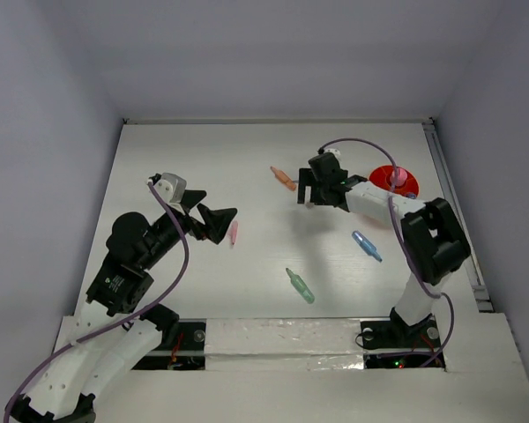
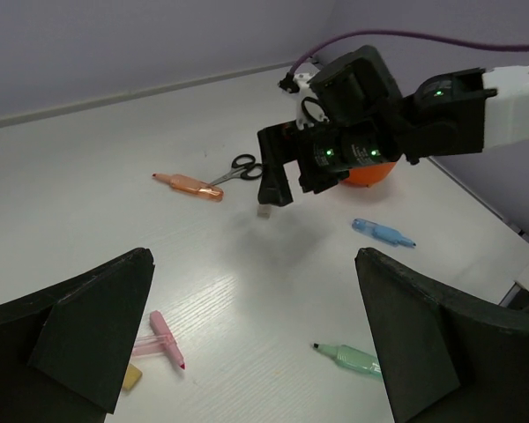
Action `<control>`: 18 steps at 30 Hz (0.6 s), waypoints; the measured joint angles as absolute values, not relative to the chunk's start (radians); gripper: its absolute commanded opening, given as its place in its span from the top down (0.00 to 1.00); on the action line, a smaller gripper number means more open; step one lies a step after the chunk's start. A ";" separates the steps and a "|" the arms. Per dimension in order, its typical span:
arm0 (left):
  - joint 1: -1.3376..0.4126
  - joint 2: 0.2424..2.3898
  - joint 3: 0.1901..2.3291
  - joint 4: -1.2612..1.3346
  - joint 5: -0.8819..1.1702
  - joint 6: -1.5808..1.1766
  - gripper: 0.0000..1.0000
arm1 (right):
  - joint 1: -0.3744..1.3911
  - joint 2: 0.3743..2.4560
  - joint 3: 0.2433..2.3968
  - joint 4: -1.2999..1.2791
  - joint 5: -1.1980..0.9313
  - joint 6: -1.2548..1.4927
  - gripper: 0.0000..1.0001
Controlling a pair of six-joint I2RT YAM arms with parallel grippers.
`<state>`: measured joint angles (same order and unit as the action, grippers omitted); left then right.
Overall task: Sort the stationery into containers
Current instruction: Pick up the stationery from the center of the board.
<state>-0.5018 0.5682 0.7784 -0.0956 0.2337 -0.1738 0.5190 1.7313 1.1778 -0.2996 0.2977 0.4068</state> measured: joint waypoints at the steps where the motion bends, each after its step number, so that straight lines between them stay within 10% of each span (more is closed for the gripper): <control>1: -0.502 0.568 0.778 -0.096 0.234 -0.174 0.01 | 0.523 1.757 1.178 -0.281 0.296 0.424 0.00; 15: -0.502 0.565 0.778 -0.096 0.240 -0.174 0.01 | 0.538 1.930 1.208 -0.147 0.335 0.524 0.32; 18: -0.502 0.561 0.778 -0.096 0.241 -0.174 0.01 | 0.538 1.950 1.229 -0.148 0.361 0.519 0.51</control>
